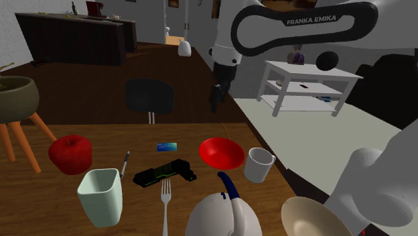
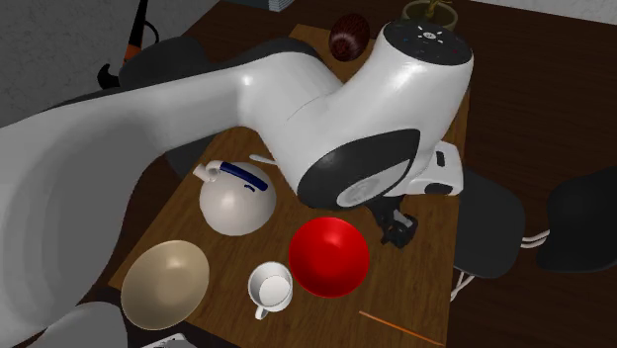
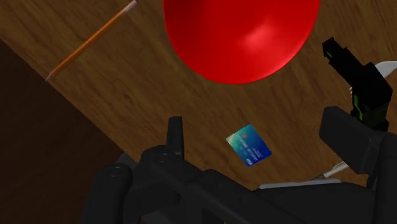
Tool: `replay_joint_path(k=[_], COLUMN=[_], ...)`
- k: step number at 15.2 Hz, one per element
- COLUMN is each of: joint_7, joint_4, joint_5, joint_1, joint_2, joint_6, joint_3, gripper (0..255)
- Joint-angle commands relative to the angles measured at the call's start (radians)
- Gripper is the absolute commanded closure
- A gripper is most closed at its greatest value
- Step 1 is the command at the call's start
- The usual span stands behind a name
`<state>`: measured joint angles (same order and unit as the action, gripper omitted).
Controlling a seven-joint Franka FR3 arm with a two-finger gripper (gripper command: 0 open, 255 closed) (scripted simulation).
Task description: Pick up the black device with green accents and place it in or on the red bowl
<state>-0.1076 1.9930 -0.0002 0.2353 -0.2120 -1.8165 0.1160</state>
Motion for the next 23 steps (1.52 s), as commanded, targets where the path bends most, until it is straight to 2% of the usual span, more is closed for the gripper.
replay_joint_path(k=[1, 11, 20, 23], joint_7=[-0.02, -0.099, -0.165, -0.166], joint_4=[-0.036, -0.209, -0.352, -0.332], joint_5=[-0.009, -0.082, -0.173, -0.178], joint_1=[0.02, 0.125, 0.241, 0.244], joint_2=[0.056, 0.327, 0.55, 0.56], joint_6=[-0.002, -0.004, 0.014, -0.011], joint_3=[0.022, 0.129, 0.209, 0.21], gripper=[0, 0, 0, 0])
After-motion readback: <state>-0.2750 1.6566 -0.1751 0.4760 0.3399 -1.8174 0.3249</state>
